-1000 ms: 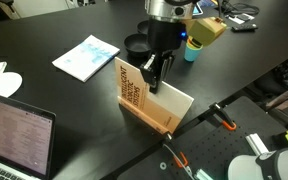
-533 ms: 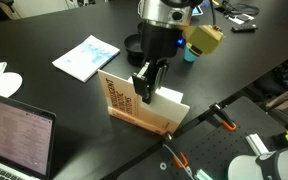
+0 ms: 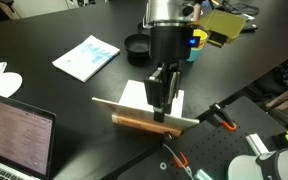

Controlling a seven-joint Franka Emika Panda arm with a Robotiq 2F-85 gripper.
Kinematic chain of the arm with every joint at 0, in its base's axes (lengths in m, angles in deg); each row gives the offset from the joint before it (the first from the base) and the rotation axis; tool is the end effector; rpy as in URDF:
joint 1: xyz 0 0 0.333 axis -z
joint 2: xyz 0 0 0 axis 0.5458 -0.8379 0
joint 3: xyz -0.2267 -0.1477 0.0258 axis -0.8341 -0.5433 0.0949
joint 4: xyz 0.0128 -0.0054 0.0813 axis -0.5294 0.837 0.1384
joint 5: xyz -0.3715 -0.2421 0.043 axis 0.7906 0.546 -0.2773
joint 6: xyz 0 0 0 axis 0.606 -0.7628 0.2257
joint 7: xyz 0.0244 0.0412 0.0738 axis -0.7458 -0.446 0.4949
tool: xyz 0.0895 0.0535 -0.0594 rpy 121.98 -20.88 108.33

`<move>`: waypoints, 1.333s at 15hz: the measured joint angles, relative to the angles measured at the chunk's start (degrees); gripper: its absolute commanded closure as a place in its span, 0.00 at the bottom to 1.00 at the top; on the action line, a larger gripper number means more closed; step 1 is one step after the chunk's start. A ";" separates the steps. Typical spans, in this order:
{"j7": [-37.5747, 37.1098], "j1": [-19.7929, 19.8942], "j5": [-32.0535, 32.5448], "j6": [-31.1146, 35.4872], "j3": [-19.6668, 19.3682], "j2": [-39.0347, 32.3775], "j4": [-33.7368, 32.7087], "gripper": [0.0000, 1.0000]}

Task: Open the white and orange book.

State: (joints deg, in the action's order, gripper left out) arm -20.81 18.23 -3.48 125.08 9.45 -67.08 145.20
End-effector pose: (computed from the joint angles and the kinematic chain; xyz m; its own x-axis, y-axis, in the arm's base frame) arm 0.3532 0.1375 0.2016 0.7826 0.5561 -0.2798 0.3875 -0.7870 -0.4802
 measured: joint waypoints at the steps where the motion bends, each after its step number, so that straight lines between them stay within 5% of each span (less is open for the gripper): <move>1: -0.55 0.01 0.00 -4.21 0.01 0.03 -0.45 0.17; 4: -1.70 0.34 -0.06 -14.70 0.01 -0.10 -1.98 0.00; 7: -1.72 1.35 -0.09 -17.26 0.01 -0.72 -3.47 0.00; 16: 6.33 9.16 -1.05 -1.66 -5.02 -8.11 -6.67 0.00; 20: 8.28 11.72 -0.69 0.07 -5.74 -12.15 -6.88 0.00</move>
State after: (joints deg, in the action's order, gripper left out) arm -12.53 29.95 -4.17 125.14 3.71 -79.23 138.32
